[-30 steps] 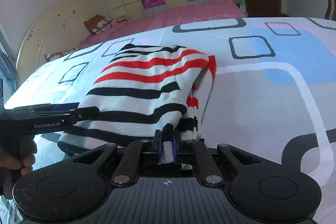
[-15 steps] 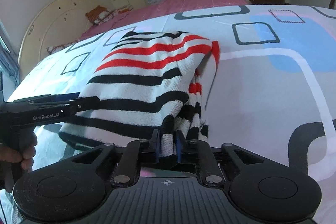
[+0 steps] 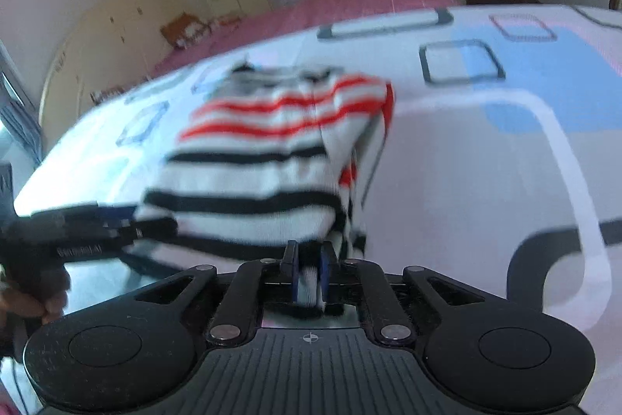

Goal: Fold small clothes
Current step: 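Fold the held side over the bundle with the right tool and open it, then withdraw both tools from the folded sweater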

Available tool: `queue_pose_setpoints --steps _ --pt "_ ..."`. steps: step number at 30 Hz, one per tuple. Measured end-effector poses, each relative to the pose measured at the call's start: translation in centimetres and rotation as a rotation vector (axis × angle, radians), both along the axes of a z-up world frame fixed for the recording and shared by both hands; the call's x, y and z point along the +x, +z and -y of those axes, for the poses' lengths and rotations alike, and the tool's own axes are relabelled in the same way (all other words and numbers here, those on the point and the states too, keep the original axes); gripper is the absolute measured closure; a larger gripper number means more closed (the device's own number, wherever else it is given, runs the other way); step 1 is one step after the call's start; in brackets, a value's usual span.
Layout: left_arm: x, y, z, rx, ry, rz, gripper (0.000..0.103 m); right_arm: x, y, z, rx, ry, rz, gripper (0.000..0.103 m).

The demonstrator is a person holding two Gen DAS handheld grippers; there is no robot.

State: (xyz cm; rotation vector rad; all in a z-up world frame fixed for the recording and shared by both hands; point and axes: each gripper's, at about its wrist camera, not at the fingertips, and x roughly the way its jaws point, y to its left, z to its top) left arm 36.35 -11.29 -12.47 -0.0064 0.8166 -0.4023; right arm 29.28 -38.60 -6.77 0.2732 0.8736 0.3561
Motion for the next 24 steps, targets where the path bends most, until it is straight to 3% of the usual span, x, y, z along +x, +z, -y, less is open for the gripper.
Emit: queue_pose_setpoints --steps 1,2,4,8,11,16,19,21,24 --pt "0.0 0.6 -0.1 -0.005 -0.001 0.012 0.042 0.3 0.4 0.2 0.012 -0.01 0.008 0.088" --pt "0.2 1.1 -0.1 -0.011 0.0 0.026 0.042 0.7 0.7 0.5 0.025 -0.026 0.015 0.07" --pt "1.1 1.9 0.1 -0.02 0.005 0.051 0.042 2.1 0.9 0.8 0.039 -0.068 0.04 0.05" --pt "4.6 2.5 0.7 -0.039 0.039 0.069 0.042 6.3 0.7 0.4 0.045 -0.13 0.041 0.051" --pt "7.3 1.9 1.0 -0.03 0.076 0.072 0.044 10.1 -0.8 0.3 0.087 -0.18 -0.026 0.051" --pt "10.9 0.1 1.0 -0.017 0.103 0.062 0.056 14.6 -3.2 0.5 0.118 -0.236 -0.106 0.051" --pt "11.8 -0.9 1.2 -0.017 0.106 0.058 0.056 15.4 -4.0 0.5 0.121 -0.237 -0.097 0.085" --pt "12.0 -1.3 1.6 -0.025 0.114 0.056 0.056 15.1 -3.8 -0.1 0.059 -0.225 -0.043 0.09" --pt "12.0 -1.6 2.5 -0.026 0.098 0.075 0.054 14.4 -4.7 -1.0 -0.126 -0.244 0.024 0.092"
